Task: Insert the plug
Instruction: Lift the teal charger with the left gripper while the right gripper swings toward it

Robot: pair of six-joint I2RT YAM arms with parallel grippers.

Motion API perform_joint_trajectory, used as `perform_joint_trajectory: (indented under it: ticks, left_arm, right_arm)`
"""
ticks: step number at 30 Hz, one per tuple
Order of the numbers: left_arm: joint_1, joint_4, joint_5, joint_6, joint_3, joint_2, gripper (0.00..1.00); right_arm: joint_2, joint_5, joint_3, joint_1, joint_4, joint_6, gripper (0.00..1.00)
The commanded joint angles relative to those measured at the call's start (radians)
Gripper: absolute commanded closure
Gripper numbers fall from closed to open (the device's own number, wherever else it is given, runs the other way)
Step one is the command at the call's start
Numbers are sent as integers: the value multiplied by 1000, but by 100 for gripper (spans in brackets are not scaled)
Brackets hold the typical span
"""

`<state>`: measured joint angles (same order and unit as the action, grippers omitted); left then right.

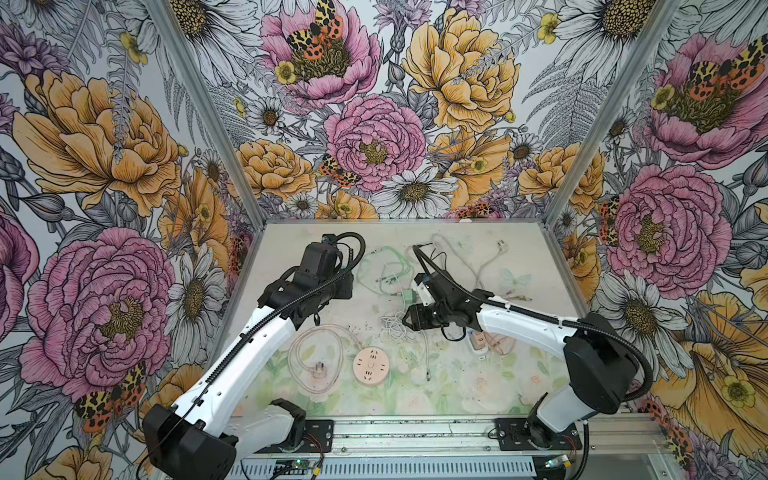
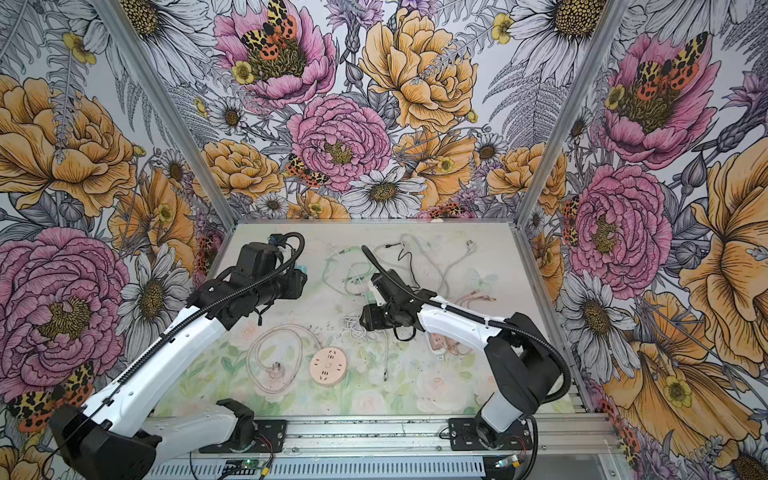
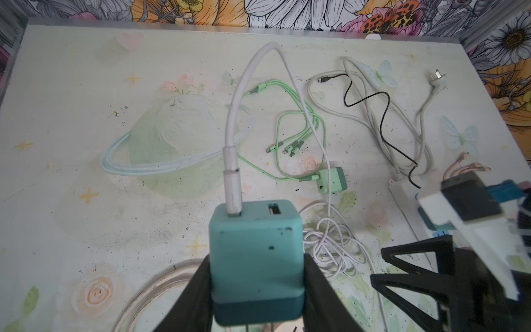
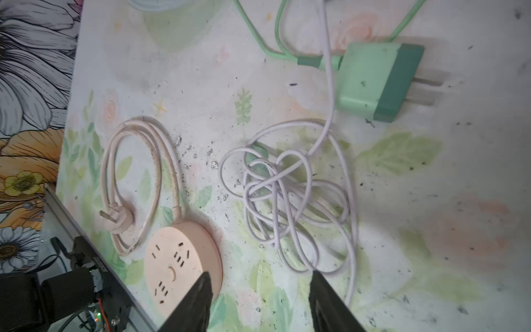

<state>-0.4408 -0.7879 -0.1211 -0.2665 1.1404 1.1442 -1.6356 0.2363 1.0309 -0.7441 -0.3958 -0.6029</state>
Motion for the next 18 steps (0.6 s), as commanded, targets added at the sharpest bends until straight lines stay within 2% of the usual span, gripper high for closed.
perform_joint_trajectory:
  ticks: [1,7,9,10,14,18]
  left_arm:
    - [10,7,36,-28,-19,-51,65]
    - [9,7,38,-40,-56,-108,65]
    - [9,8,39,-44,-68,-126,65]
    - [10,7,36,-46,-75,-133,65]
    - [11,7,28,-55,-94,-167,65]
    - [16,7,13,-65,-91,-192,65]
  right_arm:
    - [-66,-123,46,-16,20,6,45]
    - [-209,-142,106,-44,19,28,45]
    - [-248,-136,127,-85,20,30,48]
    - [-258,-140,136,-92,20,31,52]
    - [-276,-149,176,-114,18,20,85]
    - [-267,-152,253,-119,16,4,100]
